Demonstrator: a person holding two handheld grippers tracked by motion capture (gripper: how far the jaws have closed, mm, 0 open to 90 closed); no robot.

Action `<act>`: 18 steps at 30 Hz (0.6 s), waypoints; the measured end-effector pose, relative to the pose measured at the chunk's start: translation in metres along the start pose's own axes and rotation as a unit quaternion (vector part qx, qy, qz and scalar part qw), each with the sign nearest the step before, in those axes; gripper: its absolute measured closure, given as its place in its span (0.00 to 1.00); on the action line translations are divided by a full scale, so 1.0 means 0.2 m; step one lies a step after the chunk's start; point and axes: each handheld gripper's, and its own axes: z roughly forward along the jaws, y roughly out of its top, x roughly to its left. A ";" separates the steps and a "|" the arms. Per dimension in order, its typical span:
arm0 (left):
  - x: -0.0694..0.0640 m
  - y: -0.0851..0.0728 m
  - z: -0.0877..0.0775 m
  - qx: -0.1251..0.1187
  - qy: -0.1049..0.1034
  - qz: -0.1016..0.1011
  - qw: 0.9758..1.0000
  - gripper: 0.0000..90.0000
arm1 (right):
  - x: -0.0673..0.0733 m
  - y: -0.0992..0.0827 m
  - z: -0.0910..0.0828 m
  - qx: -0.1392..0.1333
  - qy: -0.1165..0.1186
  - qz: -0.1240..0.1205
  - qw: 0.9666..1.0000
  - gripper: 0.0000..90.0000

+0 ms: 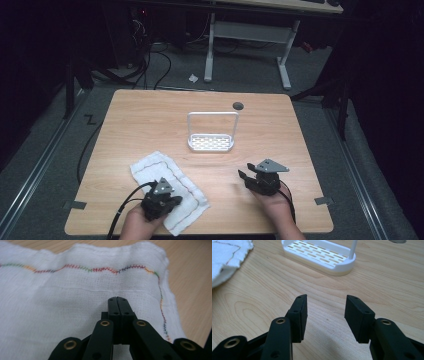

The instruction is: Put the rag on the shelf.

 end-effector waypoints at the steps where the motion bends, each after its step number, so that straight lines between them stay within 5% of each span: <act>1: -0.03 0.02 0.03 -0.002 -0.008 0.006 1.000 1.00 | 0.00 0.00 0.00 0.000 0.001 0.000 1.000 0.60; 6: -0.07 0.02 0.05 -0.015 -0.026 0.010 1.000 1.00 | 0.03 0.01 0.01 -0.001 0.020 0.001 1.000 0.61; 8: -0.07 0.01 0.01 -0.030 -0.027 0.001 0.999 0.89 | 0.07 0.03 0.01 -0.004 0.039 -0.004 0.999 0.63; 12: 0.03 -0.05 -0.12 -0.058 0.005 -0.028 0.998 0.88 | 0.16 0.09 0.03 -0.007 0.071 -0.015 0.997 0.69; 13: 0.06 -0.07 -0.15 -0.062 0.008 -0.043 0.997 0.88 | 0.21 0.13 0.07 0.004 0.096 -0.024 0.995 0.78; 16: 0.16 -0.10 -0.20 -0.075 0.013 -0.080 0.994 0.88 | 0.28 0.19 0.12 0.016 0.118 -0.029 0.992 0.86; 17: 0.20 -0.11 -0.22 -0.079 0.018 -0.091 0.993 0.87 | 0.35 0.24 0.18 0.028 0.132 -0.053 0.989 0.94; 18: 0.20 -0.11 -0.22 -0.079 0.018 -0.091 0.993 0.86 | 0.35 0.24 0.18 0.028 0.132 -0.053 0.989 0.94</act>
